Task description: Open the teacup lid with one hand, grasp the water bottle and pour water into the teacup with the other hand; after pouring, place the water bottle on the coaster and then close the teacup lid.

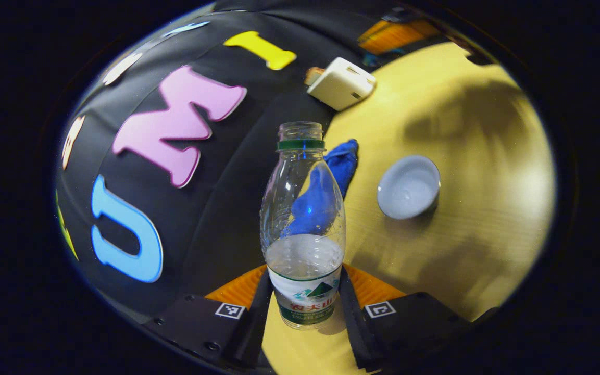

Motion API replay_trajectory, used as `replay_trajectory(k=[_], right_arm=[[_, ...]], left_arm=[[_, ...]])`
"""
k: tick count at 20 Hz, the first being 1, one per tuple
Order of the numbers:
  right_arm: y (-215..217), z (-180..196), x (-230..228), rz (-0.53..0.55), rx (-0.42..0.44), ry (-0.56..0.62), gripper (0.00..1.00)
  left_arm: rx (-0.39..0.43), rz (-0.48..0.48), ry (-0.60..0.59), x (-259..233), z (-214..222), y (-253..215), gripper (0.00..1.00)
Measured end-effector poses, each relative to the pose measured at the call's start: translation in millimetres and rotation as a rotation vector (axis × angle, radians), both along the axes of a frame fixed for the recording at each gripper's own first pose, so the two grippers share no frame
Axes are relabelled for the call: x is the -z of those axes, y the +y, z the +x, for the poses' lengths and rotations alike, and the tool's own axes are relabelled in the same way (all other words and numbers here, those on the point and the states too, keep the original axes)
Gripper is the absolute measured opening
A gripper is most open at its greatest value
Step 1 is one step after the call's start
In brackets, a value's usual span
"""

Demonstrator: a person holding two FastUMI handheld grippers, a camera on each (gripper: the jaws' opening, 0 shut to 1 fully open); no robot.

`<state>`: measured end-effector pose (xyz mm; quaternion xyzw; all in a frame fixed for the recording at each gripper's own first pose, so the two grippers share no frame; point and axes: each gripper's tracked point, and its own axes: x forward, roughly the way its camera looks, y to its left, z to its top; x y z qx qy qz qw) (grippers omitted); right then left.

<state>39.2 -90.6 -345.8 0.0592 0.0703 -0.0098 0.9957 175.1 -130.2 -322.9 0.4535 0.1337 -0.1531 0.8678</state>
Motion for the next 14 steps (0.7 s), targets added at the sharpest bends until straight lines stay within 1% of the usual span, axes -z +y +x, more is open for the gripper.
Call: replay_trajectory(k=[2, 5, 6, 7, 8, 9, 11, 12, 13, 14], right_arm=[[6.2, 3.0, -3.0, 0.001, -0.002, -0.001, 0.28], [16.2, 7.2, -7.3, 0.004, -0.006, -0.002, 0.33], [20.6, 9.1, -10.0, 0.003, -0.008, -0.003, 0.28], [25.9, 11.8, -11.0, 0.005, -0.010, -0.002, 0.37], [29.8, 13.1, -11.6, 0.008, -0.012, -0.001, 0.33], [34.6, 15.0, -12.4, 0.012, -0.015, 0.002, 0.33], [43.5, 18.3, -13.7, 0.012, -0.019, 0.004, 0.33], [47.2, 19.4, -15.5, 0.008, -0.021, 0.005, 0.28], [50.2, 20.9, -16.7, 0.007, -0.023, 0.005, 0.33], [54.6, 23.1, -17.6, 0.008, -0.025, 0.006, 0.30]], left_arm=[[-0.039, -0.146, 0.029, 2.4, 0.4, 5.8, 0.69], [-0.097, -0.297, 0.011, -4.3, 4.7, 26.8, 0.69], [-0.113, -0.364, 0.003, -7.4, 4.4, 35.7, 0.69], [-0.127, -0.425, 0.000, -7.3, 10.4, 40.0, 0.69], [-0.139, -0.471, -0.005, -7.2, 17.5, 44.1, 0.69], [-0.152, -0.522, -0.011, -7.1, 22.2, 52.3, 0.69], [-0.172, -0.586, -0.021, -4.3, 27.9, 63.2, 0.69], [-0.185, -0.612, -0.023, -1.7, 32.1, 66.6, 0.69], [-0.193, -0.642, -0.022, 1.8, 35.0, 71.4, 0.69], [-0.201, -0.670, -0.024, 3.8, 37.5, 75.5, 0.69]])
